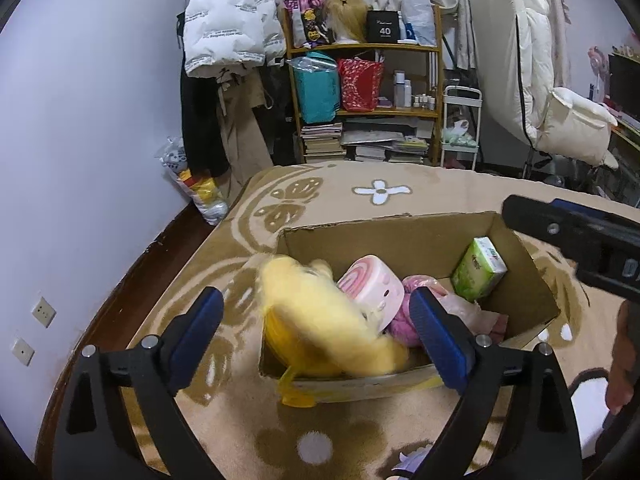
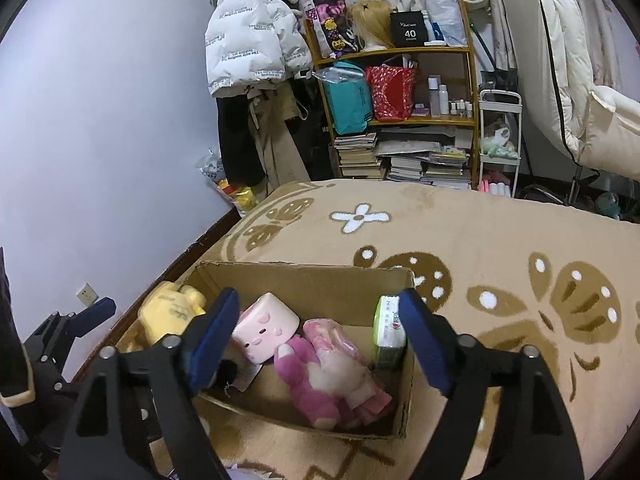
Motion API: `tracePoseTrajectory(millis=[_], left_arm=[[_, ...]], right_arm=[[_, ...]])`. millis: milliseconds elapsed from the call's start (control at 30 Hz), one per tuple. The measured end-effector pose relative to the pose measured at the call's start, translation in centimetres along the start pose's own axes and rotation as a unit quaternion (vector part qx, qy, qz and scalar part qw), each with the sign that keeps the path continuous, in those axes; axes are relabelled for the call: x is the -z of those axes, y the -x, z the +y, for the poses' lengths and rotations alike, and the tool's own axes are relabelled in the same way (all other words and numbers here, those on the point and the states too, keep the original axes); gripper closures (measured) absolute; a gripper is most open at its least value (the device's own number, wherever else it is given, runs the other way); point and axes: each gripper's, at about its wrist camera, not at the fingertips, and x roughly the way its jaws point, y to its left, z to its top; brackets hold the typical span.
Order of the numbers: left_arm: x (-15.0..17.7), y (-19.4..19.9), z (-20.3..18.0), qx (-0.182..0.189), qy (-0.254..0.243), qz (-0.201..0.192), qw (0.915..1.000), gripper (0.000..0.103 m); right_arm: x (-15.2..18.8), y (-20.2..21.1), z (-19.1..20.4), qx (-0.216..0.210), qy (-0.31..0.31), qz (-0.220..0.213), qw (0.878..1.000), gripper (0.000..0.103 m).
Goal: Organize soft objects
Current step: 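Move both tools back toward the doll plush and black tissue pack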
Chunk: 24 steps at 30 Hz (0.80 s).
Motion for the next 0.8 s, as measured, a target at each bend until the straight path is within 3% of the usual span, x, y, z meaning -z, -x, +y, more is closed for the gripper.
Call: tracePoseTrajectory(millis=[200,800], left_arm=[[0.2,1.3,0.4,-0.005,0.006,-0.001,1.0,0.009],[3.6,9.4,1.8,-0.032,0.018,0.017,0.9992,0.009]], right_arm=[[0.1,1.6,-0.1,-0.002,-0.01,-0.003,1.0,0.005],[2.8,6.4,2.0,-0.018,-0.013,0.013,1.0,0.004]])
